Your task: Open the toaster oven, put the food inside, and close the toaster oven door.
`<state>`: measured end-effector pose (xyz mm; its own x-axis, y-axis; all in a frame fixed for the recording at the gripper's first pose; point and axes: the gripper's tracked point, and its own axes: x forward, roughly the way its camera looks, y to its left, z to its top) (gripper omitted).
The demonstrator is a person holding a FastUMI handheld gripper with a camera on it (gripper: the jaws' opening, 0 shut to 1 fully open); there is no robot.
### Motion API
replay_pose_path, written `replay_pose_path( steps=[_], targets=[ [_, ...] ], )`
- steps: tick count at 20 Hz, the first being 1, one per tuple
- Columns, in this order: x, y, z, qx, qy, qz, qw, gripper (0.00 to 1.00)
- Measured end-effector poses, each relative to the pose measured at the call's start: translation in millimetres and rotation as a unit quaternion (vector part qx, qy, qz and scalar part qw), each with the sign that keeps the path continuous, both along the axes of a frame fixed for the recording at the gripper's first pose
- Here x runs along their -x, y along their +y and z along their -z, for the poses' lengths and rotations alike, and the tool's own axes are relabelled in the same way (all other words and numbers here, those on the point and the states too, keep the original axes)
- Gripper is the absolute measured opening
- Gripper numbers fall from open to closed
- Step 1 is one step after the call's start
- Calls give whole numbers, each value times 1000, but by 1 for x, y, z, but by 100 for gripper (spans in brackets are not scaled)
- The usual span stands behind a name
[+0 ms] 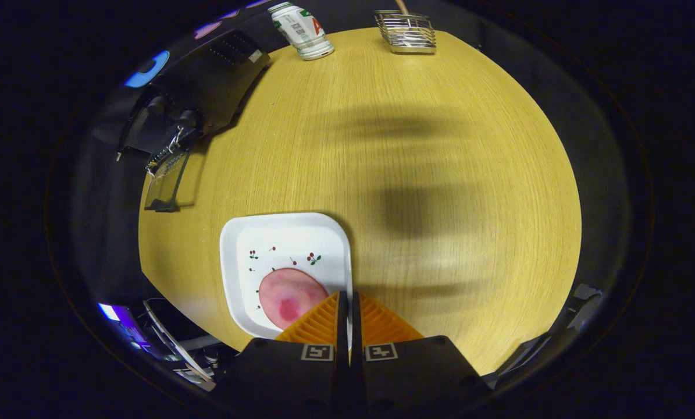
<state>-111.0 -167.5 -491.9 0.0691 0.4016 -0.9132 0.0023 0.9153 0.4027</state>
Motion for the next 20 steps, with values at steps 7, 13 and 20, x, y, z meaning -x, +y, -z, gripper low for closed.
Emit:
replay_pose_path(
  steps=[7, 13, 20],
  targets=[
    [5, 9, -17, -121, 26, 154, 980, 5],
    [8, 14, -29, -157, 13, 203, 966, 5],
    [8, 43, -57, -200, -3, 234, 951, 5]
  ],
)
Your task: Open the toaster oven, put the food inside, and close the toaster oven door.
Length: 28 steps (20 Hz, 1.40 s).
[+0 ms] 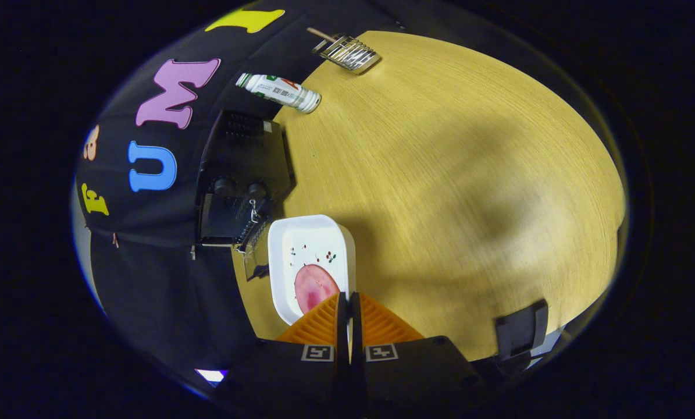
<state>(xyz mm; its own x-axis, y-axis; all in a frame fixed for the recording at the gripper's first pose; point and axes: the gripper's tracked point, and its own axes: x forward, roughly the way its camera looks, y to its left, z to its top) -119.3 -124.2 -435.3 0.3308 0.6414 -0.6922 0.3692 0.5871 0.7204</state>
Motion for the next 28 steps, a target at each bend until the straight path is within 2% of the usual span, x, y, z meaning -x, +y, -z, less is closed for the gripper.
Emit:
replay_pose_path(
  steps=[12, 22, 28],
  targets=[
    [-8, 102, -46, -43, 1, 71, 997, 5],
    [-42, 200, -45, -31, 15, 169, 985, 5],
    [-86, 243, -29, -26, 46, 260, 964, 5]
  ],
)
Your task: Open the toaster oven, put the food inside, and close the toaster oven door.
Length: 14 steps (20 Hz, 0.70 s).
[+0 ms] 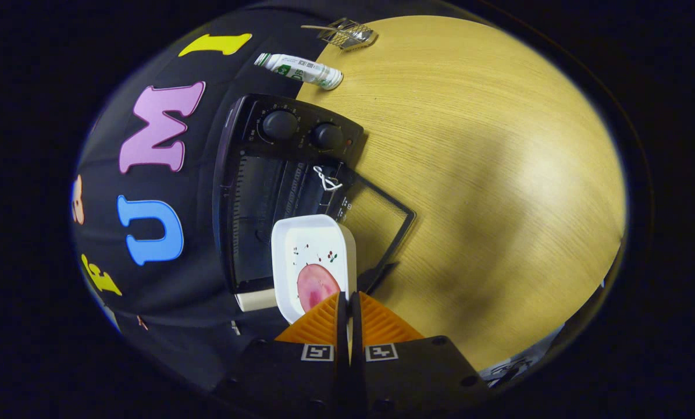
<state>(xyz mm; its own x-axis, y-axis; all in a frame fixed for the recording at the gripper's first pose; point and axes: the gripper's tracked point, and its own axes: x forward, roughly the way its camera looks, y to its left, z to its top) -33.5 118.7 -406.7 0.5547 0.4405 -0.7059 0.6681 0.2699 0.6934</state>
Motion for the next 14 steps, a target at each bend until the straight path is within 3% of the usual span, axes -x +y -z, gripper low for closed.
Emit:
replay_pose_path(
  steps=[10, 14],
  targets=[
    [-79, 26, 19, -7, 42, 182, 982, 5],
    [-101, 35, 28, -4, 50, 217, 975, 5]
  ],
)
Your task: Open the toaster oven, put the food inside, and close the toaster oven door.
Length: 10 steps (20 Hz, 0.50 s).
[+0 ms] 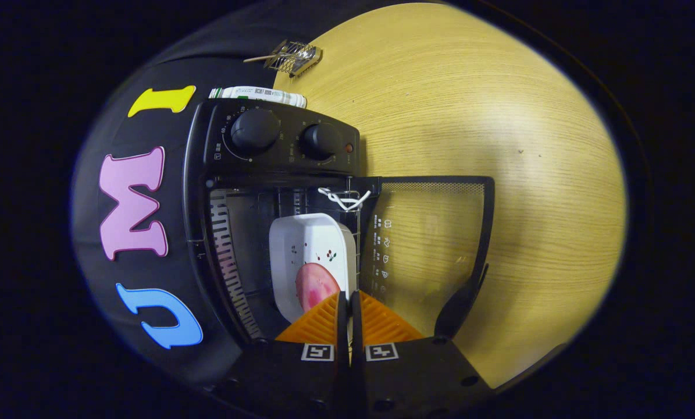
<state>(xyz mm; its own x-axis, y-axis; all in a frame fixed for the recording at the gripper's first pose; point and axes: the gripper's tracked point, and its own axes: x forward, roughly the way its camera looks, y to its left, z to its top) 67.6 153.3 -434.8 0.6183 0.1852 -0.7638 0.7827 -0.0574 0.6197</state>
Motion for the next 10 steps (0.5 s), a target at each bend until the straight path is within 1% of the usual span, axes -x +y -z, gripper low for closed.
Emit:
replay_pose_path(
  steps=[3, 6, 10],
  targets=[
    [-12, 10, 7, -2, 8, 16, 1000, 5],
    [-30, 15, 8, -13, 0, 33, 999, 5],
    [-39, 23, 8, -32, -7, 30, 999, 7]
  ],
)
